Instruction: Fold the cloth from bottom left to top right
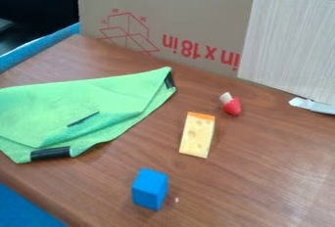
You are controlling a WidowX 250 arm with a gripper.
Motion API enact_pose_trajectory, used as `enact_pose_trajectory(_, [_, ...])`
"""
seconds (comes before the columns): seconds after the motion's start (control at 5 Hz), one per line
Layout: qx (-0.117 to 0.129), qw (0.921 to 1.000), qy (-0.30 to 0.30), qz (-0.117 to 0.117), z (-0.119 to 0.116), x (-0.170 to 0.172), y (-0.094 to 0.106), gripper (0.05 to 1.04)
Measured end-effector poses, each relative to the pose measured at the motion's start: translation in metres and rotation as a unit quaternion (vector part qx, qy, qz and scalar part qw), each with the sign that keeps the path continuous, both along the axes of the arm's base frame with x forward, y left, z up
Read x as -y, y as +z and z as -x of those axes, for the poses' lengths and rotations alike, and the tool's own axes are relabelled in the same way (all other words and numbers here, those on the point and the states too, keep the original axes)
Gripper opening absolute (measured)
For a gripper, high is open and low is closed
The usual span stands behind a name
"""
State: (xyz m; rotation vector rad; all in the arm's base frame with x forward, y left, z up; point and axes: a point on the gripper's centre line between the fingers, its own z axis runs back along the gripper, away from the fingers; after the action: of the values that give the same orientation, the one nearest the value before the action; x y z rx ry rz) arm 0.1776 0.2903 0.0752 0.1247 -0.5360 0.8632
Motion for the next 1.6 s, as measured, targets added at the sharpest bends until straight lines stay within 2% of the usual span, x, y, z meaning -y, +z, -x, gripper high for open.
enact_pose_trajectory(0.2, [-0.021, 0.9994, -0.02, -0.019, -0.008, 0.006, -0.017, 0.999])
enact_pose_trajectory(0.4, [-0.025, 0.999, -0.024, -0.026, -0.01, 0.01, -0.024, 0.999])
enact_pose_trajectory(0.6, [-0.03, 0.9985, -0.029, -0.036, -0.015, 0.011, -0.027, 0.953])
enact_pose_trajectory(0.8, [-0.027, 0.9984, -0.023, -0.045, -0.019, 0.009, -0.029, 0.675])
enact_pose_trajectory(1.0, [-0.022, 0.999, -0.03, -0.025, -0.02, 0.016, -0.03, 0.382])
enact_pose_trajectory(1.2, [-0.007, 0.9987, -0.05, -0.01, -0.027, 0.028, -0.013, 0.175])
enact_pose_trajectory(1.4, [0.023, 0.9962, -0.082, -0.019, -0.046, 0.044, 0.021, 0.081])
enact_pose_trajectory(1.6, [0.031, 0.9931, -0.112, 0.011, -0.077, 0.067, 0.043, 0.069])
